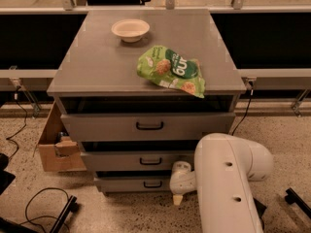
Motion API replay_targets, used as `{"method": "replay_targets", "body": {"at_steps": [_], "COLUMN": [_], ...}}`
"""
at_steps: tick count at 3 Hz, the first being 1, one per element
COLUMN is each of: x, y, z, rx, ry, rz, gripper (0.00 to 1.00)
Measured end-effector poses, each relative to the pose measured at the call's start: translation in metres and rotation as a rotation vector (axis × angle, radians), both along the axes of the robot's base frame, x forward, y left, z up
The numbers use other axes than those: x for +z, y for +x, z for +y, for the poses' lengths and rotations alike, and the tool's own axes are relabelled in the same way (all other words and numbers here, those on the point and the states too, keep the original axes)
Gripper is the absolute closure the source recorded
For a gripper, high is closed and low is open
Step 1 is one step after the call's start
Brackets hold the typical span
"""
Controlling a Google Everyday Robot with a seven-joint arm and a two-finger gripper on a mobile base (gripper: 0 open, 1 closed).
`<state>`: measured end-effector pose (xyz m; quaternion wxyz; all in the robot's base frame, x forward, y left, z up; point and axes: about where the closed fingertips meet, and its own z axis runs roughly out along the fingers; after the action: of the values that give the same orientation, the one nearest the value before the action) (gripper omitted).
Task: Open bottom drawer
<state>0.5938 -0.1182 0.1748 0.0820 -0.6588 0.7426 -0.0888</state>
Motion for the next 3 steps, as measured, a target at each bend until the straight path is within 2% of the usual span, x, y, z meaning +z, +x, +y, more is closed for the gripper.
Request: {"method": "replay_targets", "body": {"at_steps": [1, 2, 3], "x": [0.009, 0.025, 0.023], "y": [-0.001, -0.017, -0.022], "z": [0.0, 0.0, -0.001], "rx": [-0.013, -0.019, -0.015], "ry": [-0.023, -0.052, -0.056], "rz": [0.018, 0.047, 0.054], "gripper": [0.41, 0.64, 0.61]}}
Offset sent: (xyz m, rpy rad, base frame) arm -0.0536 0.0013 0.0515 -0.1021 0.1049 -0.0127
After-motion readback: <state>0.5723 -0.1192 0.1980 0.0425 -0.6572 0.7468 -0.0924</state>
